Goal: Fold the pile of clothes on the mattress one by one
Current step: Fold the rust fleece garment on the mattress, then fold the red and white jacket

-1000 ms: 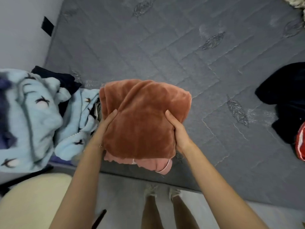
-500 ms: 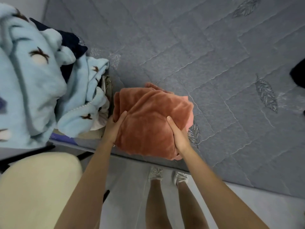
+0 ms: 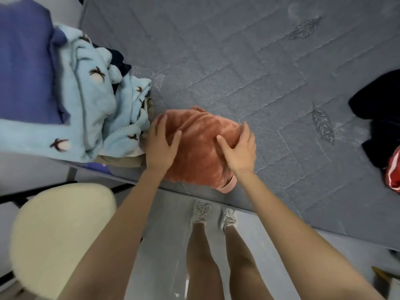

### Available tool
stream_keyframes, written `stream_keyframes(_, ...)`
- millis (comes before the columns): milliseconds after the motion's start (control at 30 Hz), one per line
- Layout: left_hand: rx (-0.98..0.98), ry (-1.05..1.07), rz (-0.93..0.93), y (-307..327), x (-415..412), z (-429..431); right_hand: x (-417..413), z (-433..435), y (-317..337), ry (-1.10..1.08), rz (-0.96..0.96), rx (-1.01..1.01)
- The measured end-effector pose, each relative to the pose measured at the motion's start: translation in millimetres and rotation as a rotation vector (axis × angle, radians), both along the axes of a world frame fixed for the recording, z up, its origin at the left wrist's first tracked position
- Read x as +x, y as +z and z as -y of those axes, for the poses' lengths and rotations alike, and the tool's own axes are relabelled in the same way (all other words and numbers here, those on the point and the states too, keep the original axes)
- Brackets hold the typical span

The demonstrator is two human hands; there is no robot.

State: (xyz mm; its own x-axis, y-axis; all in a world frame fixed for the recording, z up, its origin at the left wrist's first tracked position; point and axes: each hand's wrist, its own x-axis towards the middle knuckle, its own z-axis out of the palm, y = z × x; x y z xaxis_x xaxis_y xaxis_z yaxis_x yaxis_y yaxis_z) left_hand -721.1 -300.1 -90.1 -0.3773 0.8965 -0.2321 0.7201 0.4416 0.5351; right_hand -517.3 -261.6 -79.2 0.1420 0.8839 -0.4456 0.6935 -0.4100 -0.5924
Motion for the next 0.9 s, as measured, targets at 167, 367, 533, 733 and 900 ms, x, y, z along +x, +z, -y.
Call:
stream_keyframes(167, -0.058, -0.328, -0.248, 80, 27, -6, 20, -20, 80, 0.445, 0.415, 0.028)
stream_keyframes(367, -0.089, -0.483, -0.3, 150, 65, -26, 66, -23, 160, 0.403, 0.457, -0.042)
stream_keyframes(533, -0.084, -0.566, -0.337, 190, 118, -49, 135, -16, 206, 0.272, 0.497, -0.059)
stream_keyframes(733, -0.073, -0.683, -0.349, 225, 220, -70, 236, -5, 235, 0.098, 0.412, -0.116)
stream_keyframes(900, -0.107, -0.751, -0.349, 242, 327, -72, 343, 18, 245, 0.033, 0.409, -0.105)
